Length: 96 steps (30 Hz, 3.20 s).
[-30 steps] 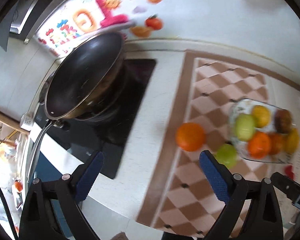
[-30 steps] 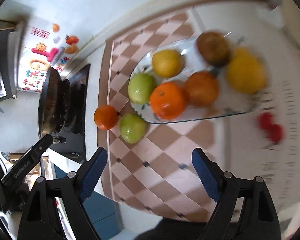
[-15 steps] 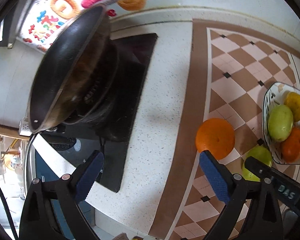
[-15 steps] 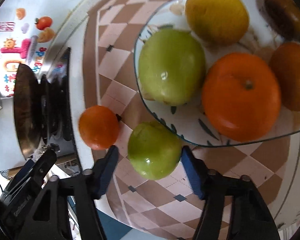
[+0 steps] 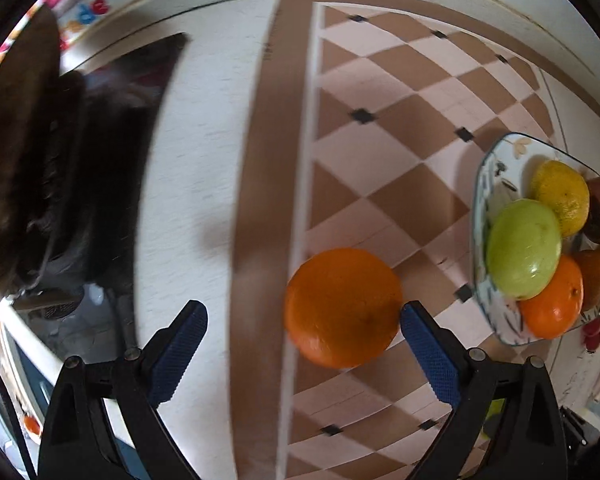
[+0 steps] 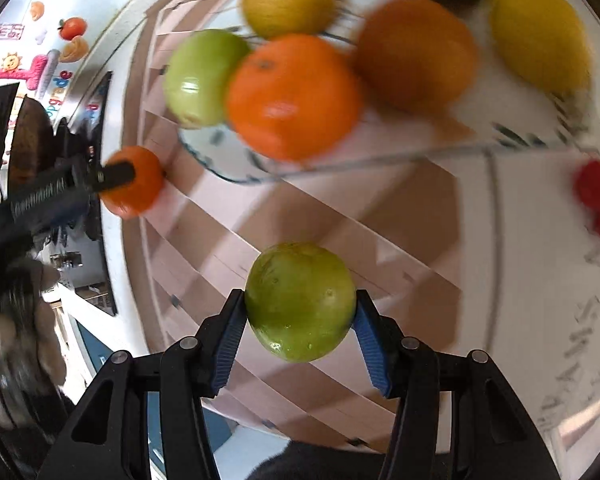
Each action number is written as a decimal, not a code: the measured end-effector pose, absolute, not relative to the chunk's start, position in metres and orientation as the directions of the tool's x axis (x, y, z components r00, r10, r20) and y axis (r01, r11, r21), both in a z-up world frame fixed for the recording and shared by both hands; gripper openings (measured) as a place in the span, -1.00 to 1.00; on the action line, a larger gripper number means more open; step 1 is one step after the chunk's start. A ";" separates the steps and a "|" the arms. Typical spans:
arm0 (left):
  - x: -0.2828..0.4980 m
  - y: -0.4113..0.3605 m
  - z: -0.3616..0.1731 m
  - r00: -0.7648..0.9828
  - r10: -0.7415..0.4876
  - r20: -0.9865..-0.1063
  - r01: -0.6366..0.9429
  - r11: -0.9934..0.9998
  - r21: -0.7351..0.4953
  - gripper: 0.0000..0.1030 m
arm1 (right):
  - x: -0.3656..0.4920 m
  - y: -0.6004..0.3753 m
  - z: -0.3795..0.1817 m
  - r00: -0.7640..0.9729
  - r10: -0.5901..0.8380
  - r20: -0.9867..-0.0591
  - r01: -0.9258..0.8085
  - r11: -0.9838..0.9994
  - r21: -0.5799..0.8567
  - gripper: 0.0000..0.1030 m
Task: Organize fruits
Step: 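Grasp the loose orange with the left tool while the right tool grasps the green apple, then lower the orange and green apple onto the plate, opening both tools, then lift both tools back from the plate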
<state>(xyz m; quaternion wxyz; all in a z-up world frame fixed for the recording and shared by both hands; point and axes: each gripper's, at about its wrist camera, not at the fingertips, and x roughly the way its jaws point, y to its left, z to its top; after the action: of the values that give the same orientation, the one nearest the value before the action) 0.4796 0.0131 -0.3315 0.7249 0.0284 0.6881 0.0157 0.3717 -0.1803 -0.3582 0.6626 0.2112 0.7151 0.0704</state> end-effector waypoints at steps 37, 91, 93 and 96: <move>0.406 -0.080 -0.274 0.173 -0.133 -0.976 0.043 0.991 -0.128 0.20 | 0.385 -0.337 -0.281 0.175 0.400 -0.900 0.228 0.873 0.432 0.10; 0.489 -0.087 -0.259 0.157 -0.054 -0.986 0.047 0.998 -0.047 0.73 | 0.467 -0.322 -0.251 0.188 0.068 -0.980 0.086 0.993 0.085 0.82; 0.480 -0.091 -0.253 0.170 -0.054 -0.984 0.052 0.998 -0.046 0.73 | 0.453 -0.318 -0.246 0.200 0.068 -0.977 0.081 0.993 0.085 0.82; 0.457 -0.096 -0.244 0.208 -0.041 -0.977 0.059 0.998 -0.030 0.73 | 0.433 -0.311 -0.236 0.220 0.068 -0.973 0.076 0.993 0.087 0.82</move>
<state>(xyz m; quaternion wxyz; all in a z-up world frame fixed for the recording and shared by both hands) 0.4573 -0.0963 -0.2437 0.7770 0.0071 0.6286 -0.0323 0.4332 -0.3115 -0.2360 0.7788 0.0576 0.6246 -0.0023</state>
